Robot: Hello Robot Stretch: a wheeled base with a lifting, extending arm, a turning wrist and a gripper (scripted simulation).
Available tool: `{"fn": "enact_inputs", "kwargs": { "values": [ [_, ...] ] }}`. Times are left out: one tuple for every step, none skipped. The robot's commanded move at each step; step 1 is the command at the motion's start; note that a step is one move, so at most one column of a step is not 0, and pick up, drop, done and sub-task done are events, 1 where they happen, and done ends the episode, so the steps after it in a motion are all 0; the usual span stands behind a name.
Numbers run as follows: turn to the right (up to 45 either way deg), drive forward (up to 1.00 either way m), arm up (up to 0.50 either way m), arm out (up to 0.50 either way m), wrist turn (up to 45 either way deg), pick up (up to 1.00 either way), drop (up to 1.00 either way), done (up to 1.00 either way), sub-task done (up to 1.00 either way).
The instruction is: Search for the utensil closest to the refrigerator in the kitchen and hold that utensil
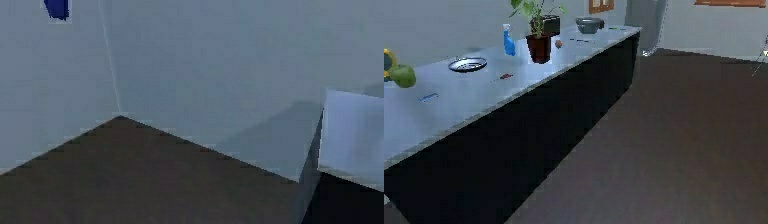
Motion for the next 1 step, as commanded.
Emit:
{"fn": "enact_inputs", "kwargs": {
  "values": [
    [45.0, 0.0, 0.0, 0.0, 0.0, 0.0, 0.0, 0.0, 0.0]
  ]
}}
